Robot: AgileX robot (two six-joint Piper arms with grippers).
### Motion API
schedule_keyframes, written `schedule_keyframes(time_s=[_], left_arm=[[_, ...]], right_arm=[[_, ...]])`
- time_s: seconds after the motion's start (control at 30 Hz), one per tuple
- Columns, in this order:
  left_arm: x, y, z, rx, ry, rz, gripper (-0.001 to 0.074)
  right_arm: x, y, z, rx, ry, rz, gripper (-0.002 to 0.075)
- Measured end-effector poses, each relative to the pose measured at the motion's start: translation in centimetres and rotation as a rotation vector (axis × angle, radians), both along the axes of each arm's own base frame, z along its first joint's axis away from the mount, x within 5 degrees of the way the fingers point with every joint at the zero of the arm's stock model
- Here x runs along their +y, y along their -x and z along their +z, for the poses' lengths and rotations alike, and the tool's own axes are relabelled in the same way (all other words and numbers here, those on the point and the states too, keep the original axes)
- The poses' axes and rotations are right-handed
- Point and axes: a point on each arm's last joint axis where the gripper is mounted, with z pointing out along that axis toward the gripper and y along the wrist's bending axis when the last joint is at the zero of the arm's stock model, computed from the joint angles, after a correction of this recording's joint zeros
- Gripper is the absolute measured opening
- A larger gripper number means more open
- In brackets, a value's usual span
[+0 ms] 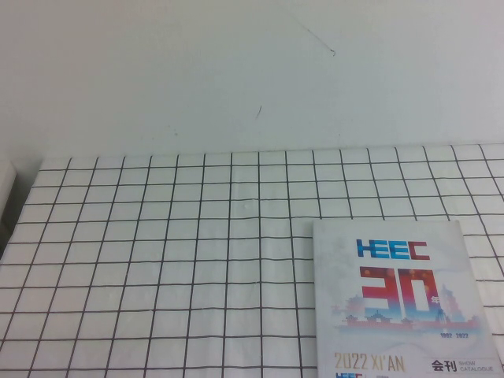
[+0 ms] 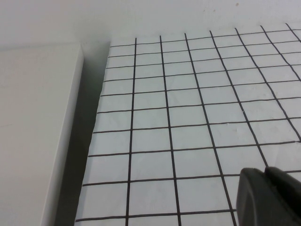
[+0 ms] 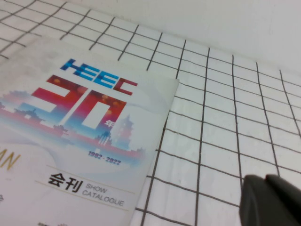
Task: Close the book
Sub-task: 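Close the open booklet and leave it lying on the table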
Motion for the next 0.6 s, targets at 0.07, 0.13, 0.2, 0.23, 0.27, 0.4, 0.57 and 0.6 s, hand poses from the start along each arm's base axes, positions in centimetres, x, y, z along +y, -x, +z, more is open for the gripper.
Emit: schedule_keyframes(time_s=[0.07,0.13,0.2,0.23,0.27,0.4,0.57,0.6], left_arm=[[0.00,0.00,0.00,0.000,0.000,0.000,-0.0004],[0.00,0.00,0.00,0.000,0.000,0.000,-0.0004],[0.00,0.00,0.00,0.000,0.000,0.000,-0.0004],[0.00,0.00,0.00,0.000,0.000,0.000,-0.0004],[0.00,0.00,0.00,0.000,0.000,0.000,-0.0004],[0.00,0.00,0.00,0.000,0.000,0.000,-0.0004],[0.00,0.00,0.00,0.000,0.000,0.000,-0.0004],[0.00,0.00,0.00,0.000,0.000,0.000,-0.0004]], right_arm=[[0.08,0.02,-0.03,0.006,-0.020,0.002,-0.0003],[0.16,0.03,-0.03,0.009,-0.042,0.004,-0.0003],[0.20,0.03,-0.02,0.009,-0.051,0.005,-0.0003],[0.21,0.03,-0.02,0.010,-0.056,0.005,-0.0003],[0.21,0.03,-0.02,0.010,-0.056,0.005,-0.0003],[0.22,0.04,-0.02,0.010,-0.058,0.006,-0.0003],[0.22,0.04,-0.02,0.010,-0.058,0.006,-0.0003],[0.22,0.04,-0.02,0.010,-0.058,0.006,-0.0003]])
